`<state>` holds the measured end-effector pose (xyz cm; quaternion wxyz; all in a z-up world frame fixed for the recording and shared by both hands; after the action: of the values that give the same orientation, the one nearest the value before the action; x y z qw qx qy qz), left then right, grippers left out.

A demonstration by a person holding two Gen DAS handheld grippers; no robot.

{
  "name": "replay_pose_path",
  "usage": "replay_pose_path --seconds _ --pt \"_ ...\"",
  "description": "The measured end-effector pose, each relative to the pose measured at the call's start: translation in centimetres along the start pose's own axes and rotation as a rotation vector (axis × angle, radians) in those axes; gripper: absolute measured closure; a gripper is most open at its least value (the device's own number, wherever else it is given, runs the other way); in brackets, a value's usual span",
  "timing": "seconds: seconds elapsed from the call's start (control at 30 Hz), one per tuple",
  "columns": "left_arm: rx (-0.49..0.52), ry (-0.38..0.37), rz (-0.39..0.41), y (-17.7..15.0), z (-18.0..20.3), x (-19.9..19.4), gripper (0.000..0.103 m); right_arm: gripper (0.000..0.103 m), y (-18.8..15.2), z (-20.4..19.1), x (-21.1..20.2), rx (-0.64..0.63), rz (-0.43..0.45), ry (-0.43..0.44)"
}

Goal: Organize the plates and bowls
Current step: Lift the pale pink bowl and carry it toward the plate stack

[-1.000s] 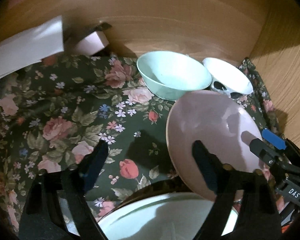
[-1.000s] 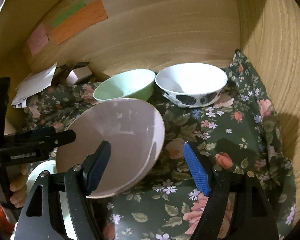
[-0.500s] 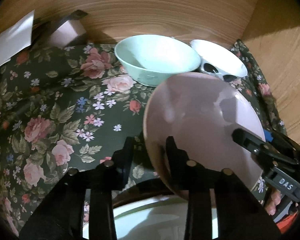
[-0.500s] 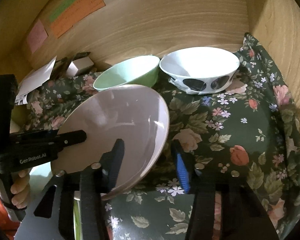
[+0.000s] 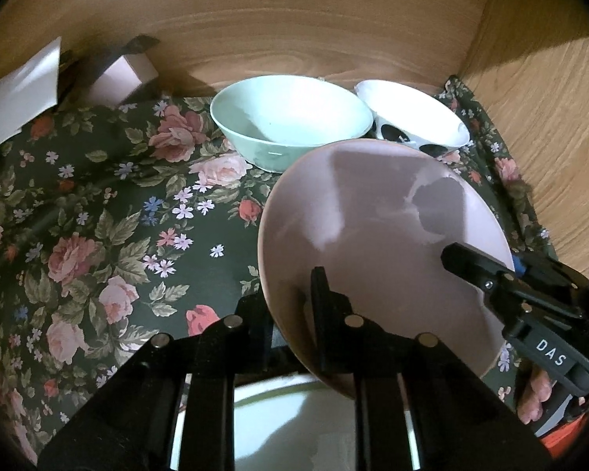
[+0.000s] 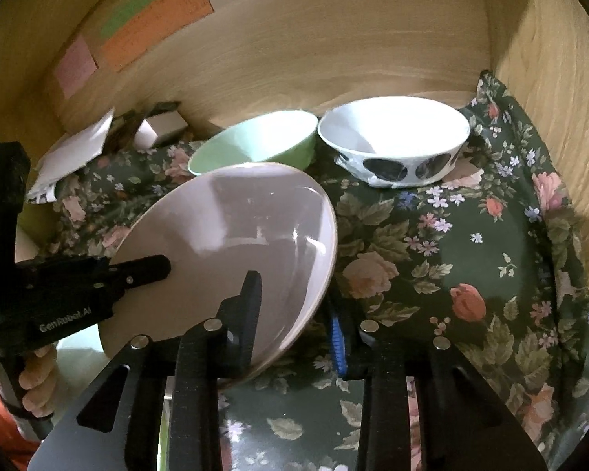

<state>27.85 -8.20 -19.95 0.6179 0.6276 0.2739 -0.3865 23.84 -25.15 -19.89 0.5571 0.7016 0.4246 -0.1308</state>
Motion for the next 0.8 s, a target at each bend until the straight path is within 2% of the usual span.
replay_pose_path --seconds 0.4,0.8 --pt "-0.022 0.007 0.13 -1.2 -0.9 -5.9 0.086 0.075 0.4 -3.7 -3.4 -0.042 0.069 0.015" --pt "-0.074 0.015 0.21 -4.4 -4.6 -11.3 0.086 0.075 -0.3 -9.4 -5.5 -0.109 0.102 0.044"
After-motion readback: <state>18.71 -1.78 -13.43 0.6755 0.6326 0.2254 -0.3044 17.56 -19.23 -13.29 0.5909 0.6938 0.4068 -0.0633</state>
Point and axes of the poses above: each gripper's, at about its wrist camera, not at the fingertips, and x roughly the way its jaws point, z to its right, y to its top, the point moved 4 cm from there along x, roughly the way its jaws point, and after that the axes turned 2 degrees about y, right-handed, at the moved point
